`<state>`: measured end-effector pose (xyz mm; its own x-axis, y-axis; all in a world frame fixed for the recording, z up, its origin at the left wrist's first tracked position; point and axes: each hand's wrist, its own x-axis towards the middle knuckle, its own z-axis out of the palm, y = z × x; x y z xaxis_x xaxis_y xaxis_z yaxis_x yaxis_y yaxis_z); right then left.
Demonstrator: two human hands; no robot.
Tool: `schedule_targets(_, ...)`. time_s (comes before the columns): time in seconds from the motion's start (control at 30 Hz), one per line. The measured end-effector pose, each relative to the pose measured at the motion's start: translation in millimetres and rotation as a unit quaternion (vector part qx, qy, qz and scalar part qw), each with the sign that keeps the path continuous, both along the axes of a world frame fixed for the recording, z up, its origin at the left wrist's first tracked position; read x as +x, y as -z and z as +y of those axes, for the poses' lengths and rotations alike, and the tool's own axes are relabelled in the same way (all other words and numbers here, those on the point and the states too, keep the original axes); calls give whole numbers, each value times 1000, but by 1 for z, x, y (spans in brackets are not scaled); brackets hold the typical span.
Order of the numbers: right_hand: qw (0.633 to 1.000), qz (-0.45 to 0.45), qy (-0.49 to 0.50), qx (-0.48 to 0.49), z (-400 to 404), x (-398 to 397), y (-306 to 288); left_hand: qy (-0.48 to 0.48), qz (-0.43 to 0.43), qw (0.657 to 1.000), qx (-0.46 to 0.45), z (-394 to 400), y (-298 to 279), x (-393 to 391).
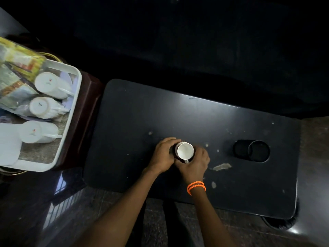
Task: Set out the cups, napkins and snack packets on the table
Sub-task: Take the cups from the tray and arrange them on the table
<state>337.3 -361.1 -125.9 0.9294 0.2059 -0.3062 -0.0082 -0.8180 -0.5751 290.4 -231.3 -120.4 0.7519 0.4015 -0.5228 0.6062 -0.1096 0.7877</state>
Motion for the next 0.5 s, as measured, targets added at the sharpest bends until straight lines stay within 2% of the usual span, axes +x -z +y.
schedule_targets(0.07,998,-38,6,-45,9,-10,-15,-52,8,999,12,8,-2,-15)
schedule_targets(0.13,995,-91,6,-41,22,-22,-28,-129,7,991,18,22,-7,-33)
schedule_targets(0.27,987,-118,-83,75,71,-54,-41,-286,-17,952,104,66,-30,-78)
schedule_targets(0.33,974,-73,-162,137,111,-76,-47,-348,-29,917,194,98,-45,-108)
schedule_targets(0.43,940,-7,-297,168,178,-107,-56,-424,-29,842,333,153,-63,-154)
schedule_targets(0.5,910,28,-378,167,219,-127,-61,-479,14,801,359,189,-69,-180)
